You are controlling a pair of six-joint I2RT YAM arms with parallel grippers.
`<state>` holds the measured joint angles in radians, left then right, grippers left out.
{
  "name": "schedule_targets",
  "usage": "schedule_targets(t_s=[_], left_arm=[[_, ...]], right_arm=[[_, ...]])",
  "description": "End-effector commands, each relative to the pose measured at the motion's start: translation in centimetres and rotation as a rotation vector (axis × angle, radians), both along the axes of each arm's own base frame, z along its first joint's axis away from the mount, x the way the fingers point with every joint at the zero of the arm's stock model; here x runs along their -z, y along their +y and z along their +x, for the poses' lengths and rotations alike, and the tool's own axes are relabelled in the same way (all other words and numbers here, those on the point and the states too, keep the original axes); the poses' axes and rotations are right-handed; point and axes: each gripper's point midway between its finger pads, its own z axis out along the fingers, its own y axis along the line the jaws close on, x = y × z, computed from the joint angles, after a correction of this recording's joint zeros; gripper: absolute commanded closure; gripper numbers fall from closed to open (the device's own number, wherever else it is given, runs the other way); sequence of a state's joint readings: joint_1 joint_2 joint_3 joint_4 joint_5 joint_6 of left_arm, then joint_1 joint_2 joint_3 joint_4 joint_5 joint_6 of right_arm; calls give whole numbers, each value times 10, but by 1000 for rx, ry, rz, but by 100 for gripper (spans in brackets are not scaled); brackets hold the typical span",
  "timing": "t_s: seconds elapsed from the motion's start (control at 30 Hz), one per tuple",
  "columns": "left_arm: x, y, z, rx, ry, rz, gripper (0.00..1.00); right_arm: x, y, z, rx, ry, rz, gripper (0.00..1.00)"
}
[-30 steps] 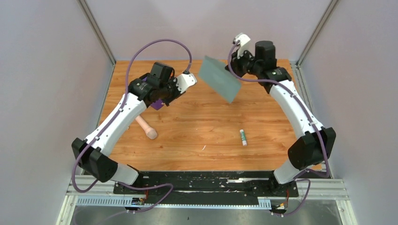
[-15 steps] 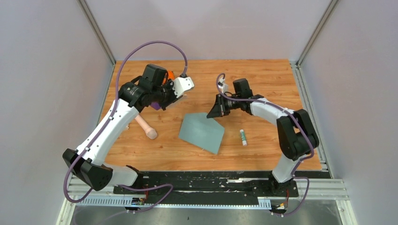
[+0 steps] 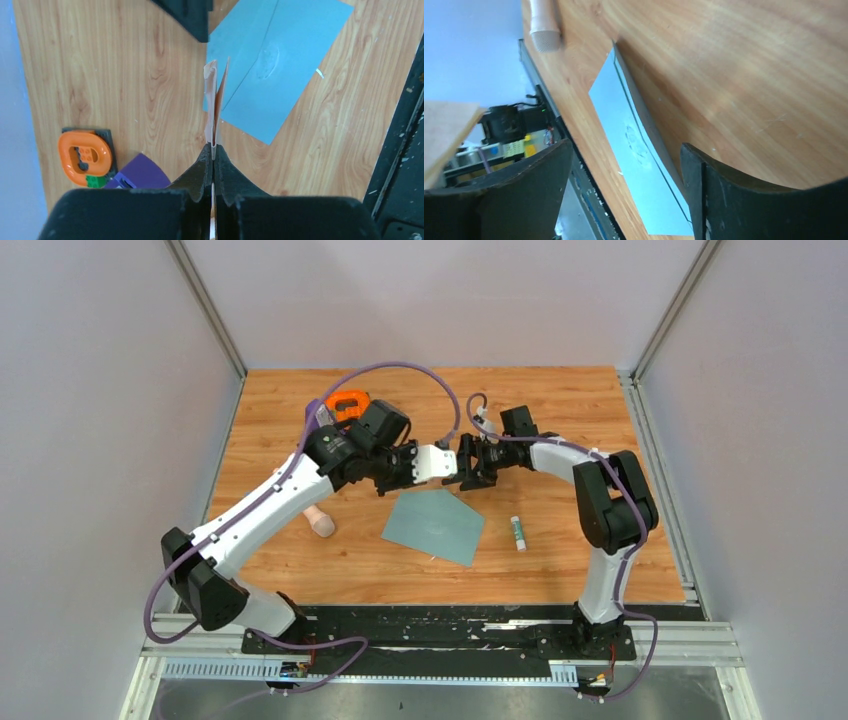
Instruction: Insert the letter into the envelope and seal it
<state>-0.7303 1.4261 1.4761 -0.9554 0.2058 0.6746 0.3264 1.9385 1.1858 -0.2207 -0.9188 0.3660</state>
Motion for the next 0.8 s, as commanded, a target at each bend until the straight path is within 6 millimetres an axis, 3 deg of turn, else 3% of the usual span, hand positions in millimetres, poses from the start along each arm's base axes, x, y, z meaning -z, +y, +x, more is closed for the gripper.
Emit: schedule_targets(t_s=[0.0, 0.1, 0.2, 0.3, 0.47, 0.57, 0.6, 0.63, 0.67, 0.7, 0.73, 0.77], left_arm=[[5, -18, -2, 127, -152, 125, 100], [8, -28, -3, 178, -245, 216, 100], [1, -34, 2, 169, -384, 316, 100], [-17, -35, 14, 136, -529, 396, 100], [-54, -8, 27, 96, -747, 535, 100], [-75, 3, 28, 231, -957, 635, 100], [-85, 3, 25, 301, -1077, 644, 100], [-67, 3, 21, 379, -1114, 676, 100], [-98, -7, 12, 433, -1272, 597, 100], [-86, -11, 5, 507, -1313, 589, 100], [-108, -23, -10, 576, -1442, 499, 100], [-102, -37, -24, 672, -1493, 427, 100]], right_arm=[[-32, -22, 27, 72, -140, -142, 17], [-70, -32, 31, 130, -184, -121, 9], [-105, -25, 14, 105, -172, -21, 6], [-126, -20, -1, 101, -119, 43, 1], [-181, -21, -8, 139, -274, 62, 0], [-209, -18, -18, 116, -341, 106, 0], [-216, -16, -23, 101, -361, 123, 0], [-223, -15, -28, 88, -382, 140, 0], [-229, -14, -34, 75, -405, 154, 0], [-234, -13, -40, 63, -427, 169, 0], [-239, -12, -48, 50, -452, 183, 0], [-243, -11, -55, 35, -475, 199, 0]])
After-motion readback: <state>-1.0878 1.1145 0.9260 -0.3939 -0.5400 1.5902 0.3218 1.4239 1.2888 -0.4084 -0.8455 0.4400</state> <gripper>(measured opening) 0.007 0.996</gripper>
